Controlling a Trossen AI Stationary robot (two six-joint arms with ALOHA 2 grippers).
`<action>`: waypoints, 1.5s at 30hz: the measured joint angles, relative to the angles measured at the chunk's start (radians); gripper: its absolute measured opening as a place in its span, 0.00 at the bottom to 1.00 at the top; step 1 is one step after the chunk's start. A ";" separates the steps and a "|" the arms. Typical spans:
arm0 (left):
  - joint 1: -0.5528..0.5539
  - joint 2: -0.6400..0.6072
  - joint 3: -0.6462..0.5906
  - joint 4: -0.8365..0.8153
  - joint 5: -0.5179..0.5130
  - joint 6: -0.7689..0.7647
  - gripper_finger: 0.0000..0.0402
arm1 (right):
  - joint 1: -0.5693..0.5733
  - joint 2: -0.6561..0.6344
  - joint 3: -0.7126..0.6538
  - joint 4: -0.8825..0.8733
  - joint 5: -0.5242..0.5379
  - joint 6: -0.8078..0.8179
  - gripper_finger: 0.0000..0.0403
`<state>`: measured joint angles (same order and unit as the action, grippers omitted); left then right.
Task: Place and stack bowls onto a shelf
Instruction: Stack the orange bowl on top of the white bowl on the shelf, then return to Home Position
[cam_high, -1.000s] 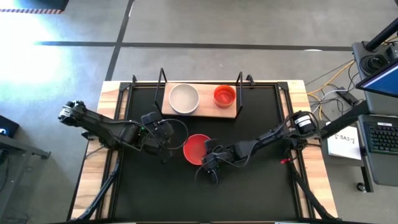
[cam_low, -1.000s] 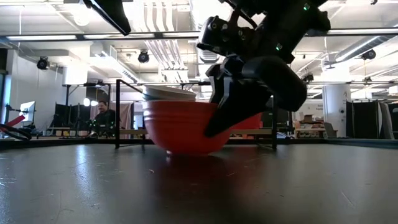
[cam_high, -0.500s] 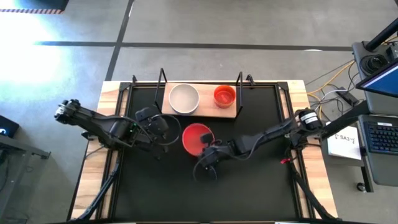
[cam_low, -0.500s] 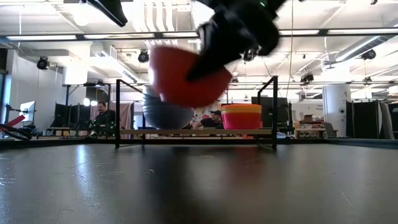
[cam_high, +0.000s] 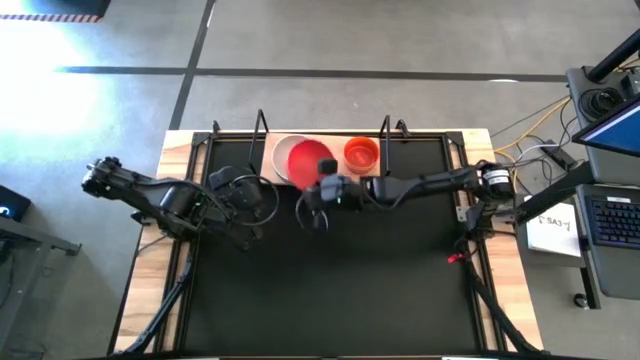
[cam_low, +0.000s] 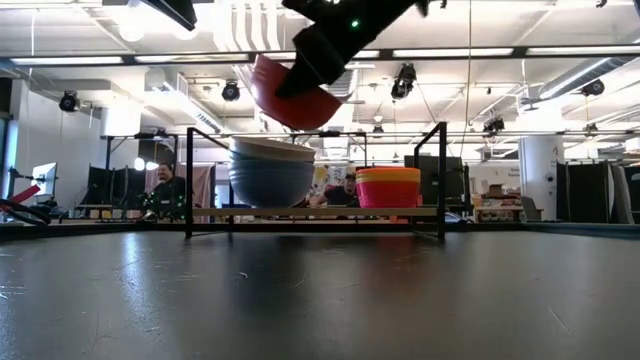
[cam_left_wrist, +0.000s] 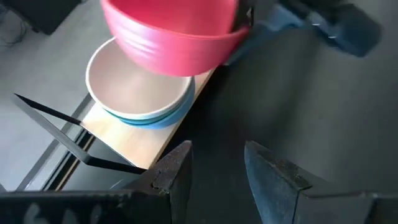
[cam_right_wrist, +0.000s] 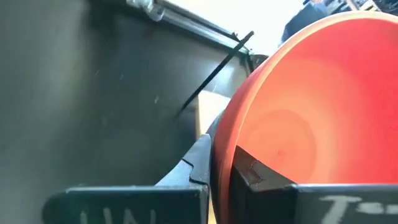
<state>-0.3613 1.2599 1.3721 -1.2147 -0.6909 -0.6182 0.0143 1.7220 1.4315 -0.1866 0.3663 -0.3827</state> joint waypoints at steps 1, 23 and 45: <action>0.000 -0.002 0.000 -0.001 -0.006 0.001 0.32 | -0.020 0.002 0.000 0.026 -0.024 -0.001 0.02; 0.000 -0.024 0.000 -0.020 -0.017 0.037 0.32 | -0.167 0.107 0.004 0.193 -0.214 0.078 0.04; 0.000 -0.025 0.000 -0.024 -0.061 0.049 0.32 | -0.174 0.025 0.159 -0.179 -0.209 0.140 0.41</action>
<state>-0.3611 1.2350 1.3720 -1.2388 -0.7516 -0.5694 -0.1596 1.7474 1.5903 -0.3657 0.1570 -0.2423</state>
